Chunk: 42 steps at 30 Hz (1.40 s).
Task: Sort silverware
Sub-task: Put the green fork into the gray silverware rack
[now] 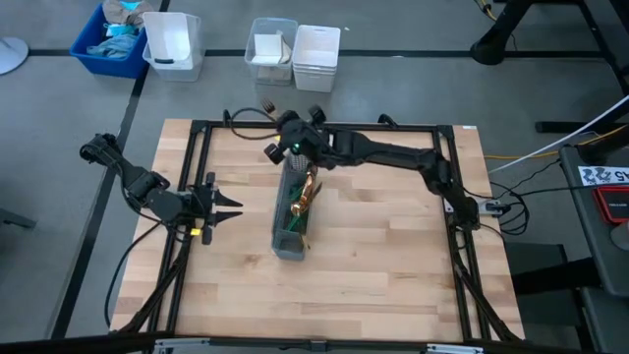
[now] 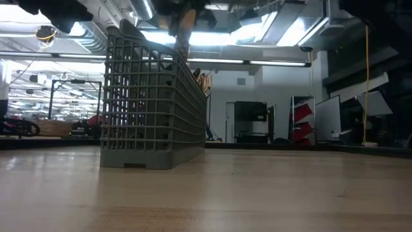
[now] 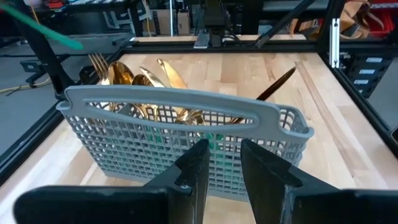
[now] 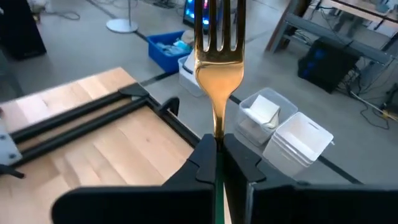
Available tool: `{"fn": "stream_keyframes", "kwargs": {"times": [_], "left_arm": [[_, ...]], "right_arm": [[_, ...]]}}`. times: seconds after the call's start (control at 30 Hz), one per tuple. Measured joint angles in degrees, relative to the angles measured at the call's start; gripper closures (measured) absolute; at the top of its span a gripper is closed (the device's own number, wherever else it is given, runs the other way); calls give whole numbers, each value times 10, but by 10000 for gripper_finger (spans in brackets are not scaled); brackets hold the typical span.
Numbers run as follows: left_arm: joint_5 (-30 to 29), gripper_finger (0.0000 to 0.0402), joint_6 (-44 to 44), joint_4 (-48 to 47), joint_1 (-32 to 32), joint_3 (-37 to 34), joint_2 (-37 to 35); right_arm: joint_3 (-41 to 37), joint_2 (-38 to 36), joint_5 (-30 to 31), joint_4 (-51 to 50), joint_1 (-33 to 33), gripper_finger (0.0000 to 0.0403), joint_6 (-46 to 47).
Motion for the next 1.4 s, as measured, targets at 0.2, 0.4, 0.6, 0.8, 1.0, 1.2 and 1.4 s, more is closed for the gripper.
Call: {"fn": "stream_keyframes", "kwargs": {"times": [0.2,0.4,0.6,0.8,1.0,1.2,1.4], "left_arm": [[0,314,-8,-28,0,0,0],[0,314,-9,-41,0,0,0],[0,314,2,-40,0,0,0],[-96,314,5,-37,0,0,0],[-228,314,-14,-33,30,0,-1],[-241,314,12,36,95,0,-1],[-177,314,136,173,188,0,0]], "right_arm": [[-40,12,-35,12,-10,392,-10],[-86,12,-33,30,1,393,-15],[-121,12,-16,62,9,393,-16],[-158,12,-15,111,9,393,-15],[-163,12,-10,119,8,393,-15],[-163,12,-10,118,8,393,-15],[-163,11,-10,117,9,393,-16]]}}
